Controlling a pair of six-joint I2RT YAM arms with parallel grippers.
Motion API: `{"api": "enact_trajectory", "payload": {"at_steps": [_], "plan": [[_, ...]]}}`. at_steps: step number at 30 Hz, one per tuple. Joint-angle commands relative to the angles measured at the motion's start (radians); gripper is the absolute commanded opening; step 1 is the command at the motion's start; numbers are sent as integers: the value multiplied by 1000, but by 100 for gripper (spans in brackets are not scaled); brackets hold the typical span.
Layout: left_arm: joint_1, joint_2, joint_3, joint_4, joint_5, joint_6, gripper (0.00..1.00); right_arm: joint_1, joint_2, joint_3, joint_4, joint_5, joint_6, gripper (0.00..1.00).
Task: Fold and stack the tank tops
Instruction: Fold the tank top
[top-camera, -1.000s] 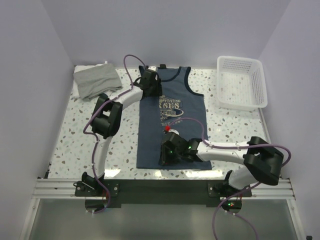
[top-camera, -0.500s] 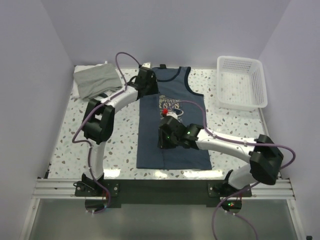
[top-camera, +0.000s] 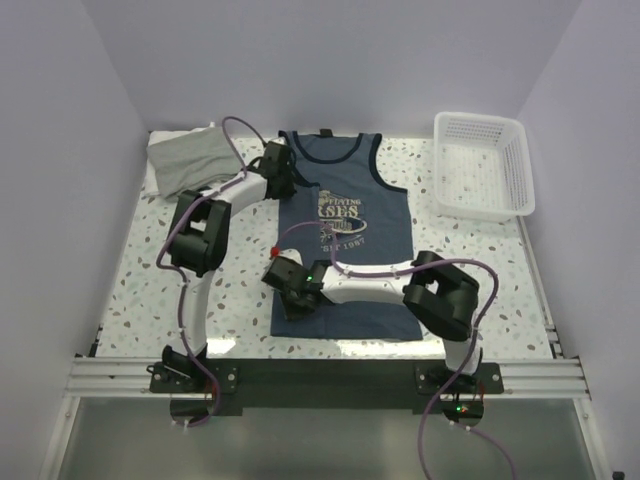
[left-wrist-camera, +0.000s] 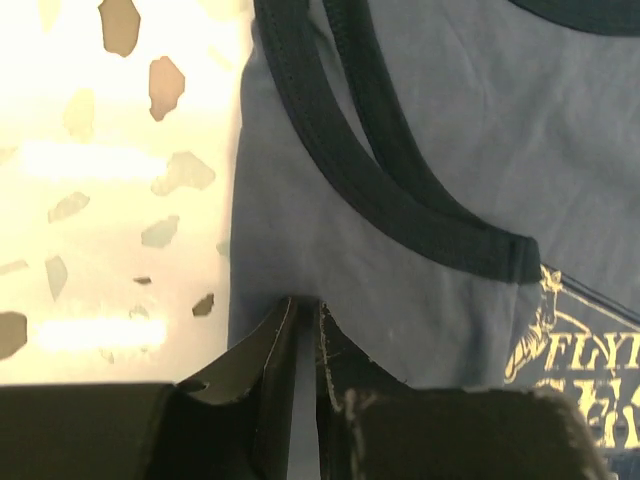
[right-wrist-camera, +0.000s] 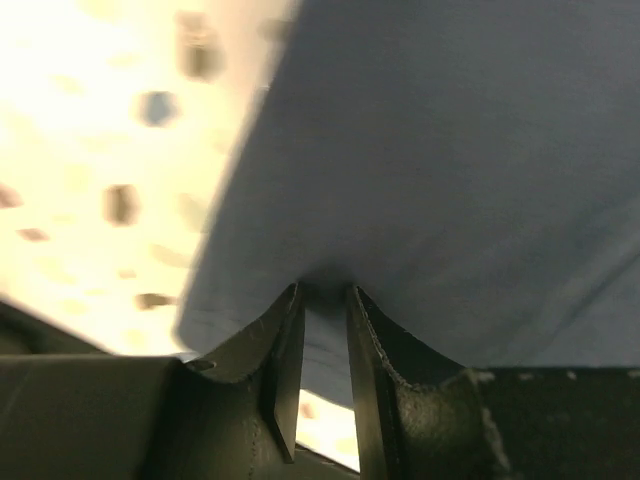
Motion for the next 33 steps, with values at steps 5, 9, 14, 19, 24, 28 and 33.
{"api": "enact_trajectory", "payload": {"at_steps": [5, 9, 14, 19, 24, 28, 33], "plan": [[81, 79, 30, -78, 6, 24, 17, 33, 118, 150, 60, -89, 18, 27], [130, 53, 5, -67, 8, 21, 17, 33, 164, 216, 87, -132, 16, 27], [162, 53, 56, -88, 6, 28, 21, 33, 239, 338, 84, -173, 27, 27], [167, 64, 135, -131, 12, 47, 30, 28, 253, 382, 139, -187, 33, 27], [167, -23, 146, -105, 73, 88, 50, -8, 169, 333, 173, -169, 13, 31], [164, -128, 159, -104, 121, 91, 59, -70, -6, 293, 155, -167, -42, 36], [116, -293, 76, -107, 118, 67, 66, -235, -185, 254, 48, -154, -100, 41]]}}
